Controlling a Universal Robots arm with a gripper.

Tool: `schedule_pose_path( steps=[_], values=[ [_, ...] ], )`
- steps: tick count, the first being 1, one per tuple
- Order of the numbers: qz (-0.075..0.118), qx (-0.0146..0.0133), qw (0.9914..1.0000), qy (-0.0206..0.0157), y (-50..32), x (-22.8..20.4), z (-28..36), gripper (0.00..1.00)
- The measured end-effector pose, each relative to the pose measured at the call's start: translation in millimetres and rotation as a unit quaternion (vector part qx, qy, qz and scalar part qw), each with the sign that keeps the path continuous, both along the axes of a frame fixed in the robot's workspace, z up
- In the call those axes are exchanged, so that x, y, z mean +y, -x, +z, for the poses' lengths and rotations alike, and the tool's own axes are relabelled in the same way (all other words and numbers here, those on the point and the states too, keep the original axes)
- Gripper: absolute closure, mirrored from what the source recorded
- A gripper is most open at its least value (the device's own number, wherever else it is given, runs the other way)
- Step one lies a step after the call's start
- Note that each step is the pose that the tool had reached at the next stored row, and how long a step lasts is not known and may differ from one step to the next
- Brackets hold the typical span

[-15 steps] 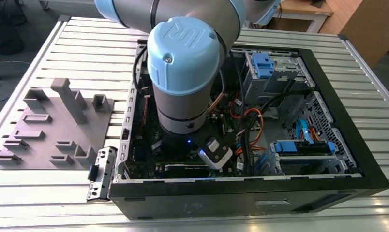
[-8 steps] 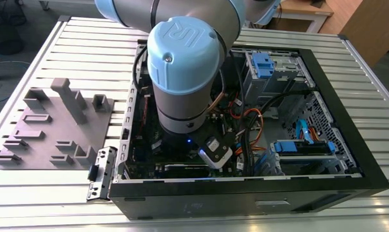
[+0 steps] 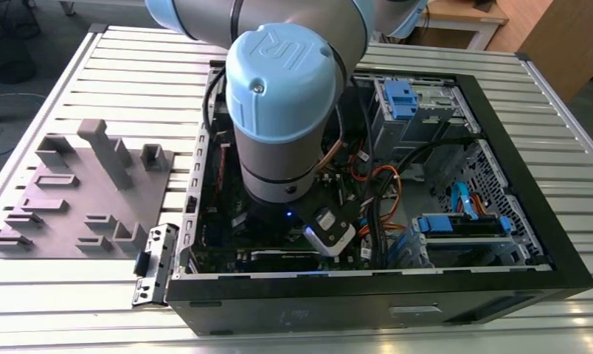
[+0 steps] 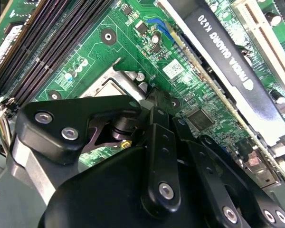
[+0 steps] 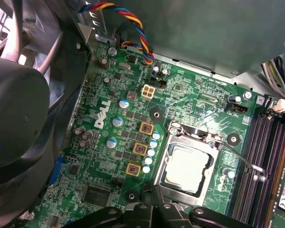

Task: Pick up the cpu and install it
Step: 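Close the cpu cover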

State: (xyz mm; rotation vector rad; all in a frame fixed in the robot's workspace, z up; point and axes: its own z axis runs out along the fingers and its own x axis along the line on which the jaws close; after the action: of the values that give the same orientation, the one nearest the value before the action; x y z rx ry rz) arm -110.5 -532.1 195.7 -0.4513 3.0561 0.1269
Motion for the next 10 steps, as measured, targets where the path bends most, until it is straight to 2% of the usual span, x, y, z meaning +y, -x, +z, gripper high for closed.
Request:
schedule_pose_path(
  steps=[4,10],
  values=[
    [0.000,0.0000,1.00000,0.0000,-0.7,0.0,3.4,0.89],
    [0.000,0.0006,1.00000,0.0001,-3.7,0.0,4.2,0.89]
  ],
)
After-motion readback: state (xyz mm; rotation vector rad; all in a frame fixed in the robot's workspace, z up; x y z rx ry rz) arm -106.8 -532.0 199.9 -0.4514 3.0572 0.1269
